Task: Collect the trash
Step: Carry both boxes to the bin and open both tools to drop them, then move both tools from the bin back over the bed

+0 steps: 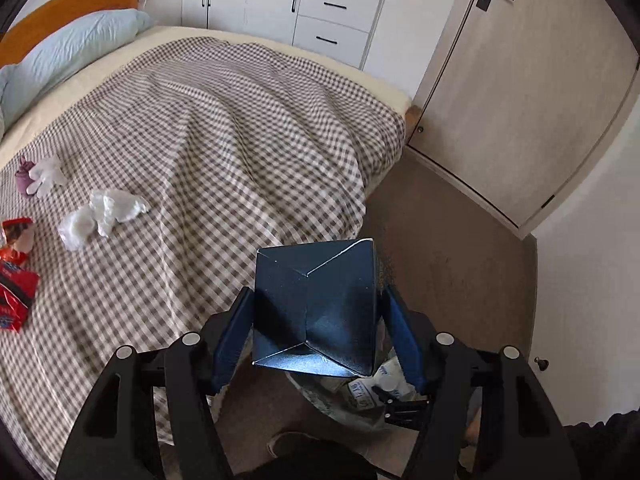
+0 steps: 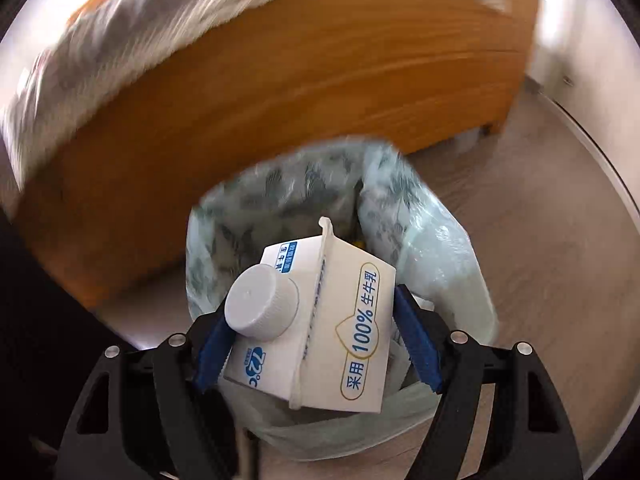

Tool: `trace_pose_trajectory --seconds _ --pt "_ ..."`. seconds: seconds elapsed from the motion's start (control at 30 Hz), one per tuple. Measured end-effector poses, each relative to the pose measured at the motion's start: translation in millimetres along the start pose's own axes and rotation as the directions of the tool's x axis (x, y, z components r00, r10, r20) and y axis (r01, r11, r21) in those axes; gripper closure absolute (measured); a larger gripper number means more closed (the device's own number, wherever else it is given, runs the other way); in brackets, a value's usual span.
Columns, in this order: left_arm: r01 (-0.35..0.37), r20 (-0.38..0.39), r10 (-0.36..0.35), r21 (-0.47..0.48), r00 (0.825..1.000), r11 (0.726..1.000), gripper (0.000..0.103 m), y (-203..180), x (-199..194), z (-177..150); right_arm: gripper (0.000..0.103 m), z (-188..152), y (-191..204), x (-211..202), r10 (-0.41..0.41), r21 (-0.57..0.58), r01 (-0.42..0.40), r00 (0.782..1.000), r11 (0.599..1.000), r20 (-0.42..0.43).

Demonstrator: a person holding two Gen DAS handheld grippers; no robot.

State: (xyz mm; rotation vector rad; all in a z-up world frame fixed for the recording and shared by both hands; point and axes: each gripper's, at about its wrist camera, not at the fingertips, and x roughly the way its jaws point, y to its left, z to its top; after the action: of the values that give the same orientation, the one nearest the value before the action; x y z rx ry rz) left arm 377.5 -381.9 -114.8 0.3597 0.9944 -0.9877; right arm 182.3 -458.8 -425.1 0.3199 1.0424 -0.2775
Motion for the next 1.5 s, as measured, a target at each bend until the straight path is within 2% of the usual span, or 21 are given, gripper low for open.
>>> trace_pose_trajectory --seconds 0.07,0.13,0.23,0.3,0.37,0.53,0.67,0.77,0.93,1.0,1.03,1.1,1.17,1.2,1.27,1.33,1.43,1.47,1.5 --pt "-0.007 -0.011 0.007 0.003 1.000 1.000 0.040 -9 10 -5 0.030 -11 13 22 -0.030 -0.127 0.021 0.997 0.992 -0.070" --pt "-0.018 -0.022 0.018 0.013 1.000 1.000 0.040 -19 19 -6 0.030 -21 21 36 -0.052 -0.230 0.031 0.995 0.973 -0.084" --pt "-0.023 -0.054 0.024 0.030 0.998 0.999 0.040 -32 35 -7 0.028 -27 23 46 -0.039 -0.283 0.004 0.993 0.959 -0.115" --pt "-0.037 -0.076 0.041 0.055 0.996 0.998 0.040 -41 46 -8 0.026 -31 24 52 0.018 -0.255 -0.069 0.980 0.964 -0.199" --pt "-0.038 -0.107 0.047 0.091 0.993 0.995 0.040 -51 62 -11 0.026 -32 17 47 0.037 -0.217 -0.085 0.976 0.972 -0.215" --pt "-0.013 -0.232 0.041 0.121 0.972 0.993 0.040 -72 112 -20 0.024 -30 -10 -10 0.102 -0.040 -0.108 0.988 0.993 -0.117" --pt "-0.001 -0.299 0.060 0.194 0.953 0.981 0.040 -99 145 -29 0.024 -28 -38 -67 0.106 0.056 -0.106 0.994 0.993 -0.009" --pt "0.019 -0.354 0.070 0.241 0.933 0.970 0.040 -120 173 -38 0.024 -28 -67 -103 0.081 0.139 -0.089 0.995 0.986 0.060" --pt "0.057 -0.437 0.095 0.322 0.895 0.945 0.040 -158 223 -65 0.024 -36 -109 -132 0.021 0.283 -0.048 0.995 0.958 0.098" --pt "0.054 -0.445 0.125 0.368 0.887 0.928 0.040 -171 241 -76 0.024 -38 -117 -137 -0.003 0.310 -0.030 0.995 0.950 0.104" --pt "0.050 -0.435 0.142 0.401 0.889 0.915 0.040 -177 248 -82 0.024 -40 -120 -139 -0.003 0.320 -0.031 0.994 0.947 0.106" --pt "0.044 -0.445 0.179 0.447 0.878 0.894 0.040 -185 267 -93 0.024 -45 -127 -140 -0.009 0.327 -0.024 0.995 0.945 0.098" --pt "0.038 -0.463 0.186 0.433 0.866 0.900 0.040 -190 283 -104 0.024 -50 -132 -141 -0.006 0.323 -0.024 0.996 0.946 0.092" --pt "0.051 -0.485 0.168 0.406 0.858 0.912 0.040 -190 291 -109 0.024 -53 -134 -141 -0.007 0.323 -0.022 0.996 0.946 0.087" --pt "0.087 -0.544 0.133 0.360 0.828 0.929 0.040 -193 309 -119 0.024 -56 -137 -141 -0.002 0.332 -0.025 0.997 0.943 0.081" --pt "0.075 -0.586 0.146 0.336 0.797 0.939 0.038 -190 322 -134 0.024 -59 -137 -138 0.001 0.345 -0.028 0.997 0.938 0.078" --pt "0.101 -0.631 0.165 0.363 0.758 0.926 0.037 -191 329 -148 0.024 -58 -138 -132 0.006 0.355 -0.029 0.998 0.935 0.064" --pt "0.118 -0.639 0.148 0.354 0.755 0.928 0.034 -191 326 -147 0.024 -59 -136 -133 0.005 0.353 -0.026 0.998 0.935 0.060" --pt "0.126 -0.636 0.124 0.333 0.761 0.935 0.031 -191 322 -145 0.024 -58 -136 -133 0.002 0.350 -0.023 0.998 0.936 0.058"
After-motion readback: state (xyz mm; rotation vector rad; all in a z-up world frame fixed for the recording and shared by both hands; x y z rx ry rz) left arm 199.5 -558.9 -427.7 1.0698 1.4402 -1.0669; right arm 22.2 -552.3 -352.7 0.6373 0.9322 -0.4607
